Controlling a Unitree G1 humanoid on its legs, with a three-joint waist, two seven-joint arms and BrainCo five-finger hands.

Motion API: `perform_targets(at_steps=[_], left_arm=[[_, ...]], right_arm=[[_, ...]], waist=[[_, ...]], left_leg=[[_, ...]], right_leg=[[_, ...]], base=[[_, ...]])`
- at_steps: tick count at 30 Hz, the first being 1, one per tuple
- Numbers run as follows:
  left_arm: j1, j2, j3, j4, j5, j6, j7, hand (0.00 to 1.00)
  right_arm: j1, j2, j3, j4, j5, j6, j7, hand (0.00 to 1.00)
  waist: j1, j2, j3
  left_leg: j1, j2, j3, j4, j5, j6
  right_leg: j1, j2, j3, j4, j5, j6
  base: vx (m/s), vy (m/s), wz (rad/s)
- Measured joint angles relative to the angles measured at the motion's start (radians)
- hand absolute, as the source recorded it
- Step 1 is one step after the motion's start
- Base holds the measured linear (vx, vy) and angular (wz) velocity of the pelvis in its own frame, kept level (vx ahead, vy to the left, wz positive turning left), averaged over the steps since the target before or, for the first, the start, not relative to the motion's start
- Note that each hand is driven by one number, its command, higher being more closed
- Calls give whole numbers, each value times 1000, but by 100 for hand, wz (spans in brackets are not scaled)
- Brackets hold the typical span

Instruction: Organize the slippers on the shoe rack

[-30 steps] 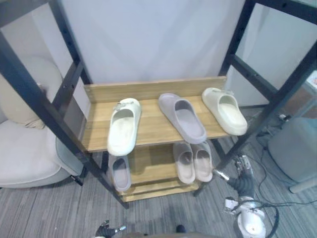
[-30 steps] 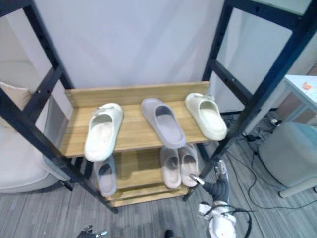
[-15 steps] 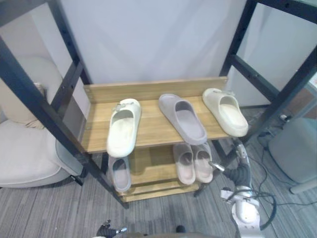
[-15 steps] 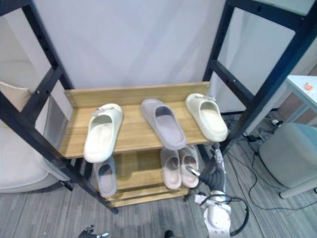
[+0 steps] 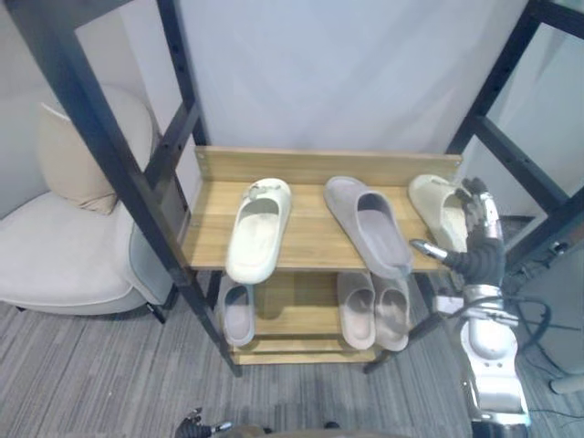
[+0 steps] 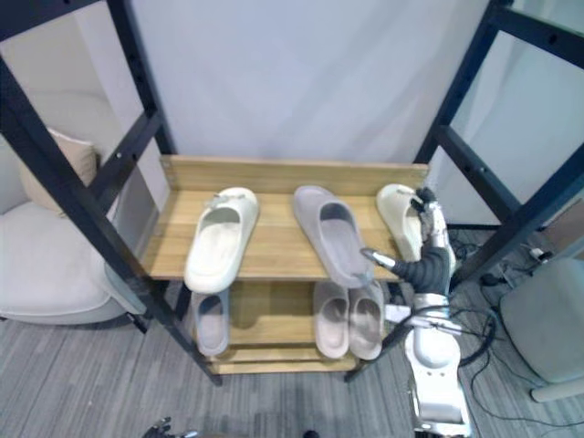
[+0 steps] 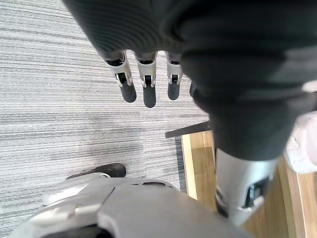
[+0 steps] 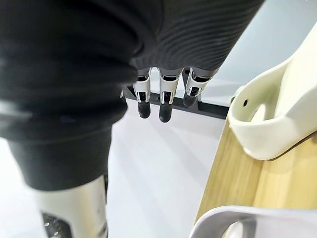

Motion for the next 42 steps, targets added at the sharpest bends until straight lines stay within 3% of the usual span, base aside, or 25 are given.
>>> perform_targets(at_steps=[4,22,31,42], left_arm=[[6,0,0,-16,-3,0,0,0],[21,0,10,-50,-14,0,-12,0],[29,1,20,-57,-18,0,-15,0],[48,-1,29,-82,-51,0,-16,0]], right_arm=[[-64,-10,0,57,3,3,2,0],[-290,-203,-1,361,1,79,-8,0],[-357,-243,1,469,-3,100,-5,0],[-465,-278,125,557,-3,117,39,0]], waist=[[6,-2,0],[20,-9,5],[22,-16,9],[38,-19,19]], left_leg=[[-9,-4,-3,1,3,5],[-37,-15,-27,1,10,16],[-49,-20,-43,1,13,21],[-57,-19,-42,1,13,21]], right_leg=[[-11,-3,-3,7,-2,2],[-30,-11,-29,6,-2,3],[-35,-15,-46,5,-2,3],[-43,-15,-46,4,-2,2]], base=[[3,5,2],[0,1,2],[-10,-4,5],[0,0,0]])
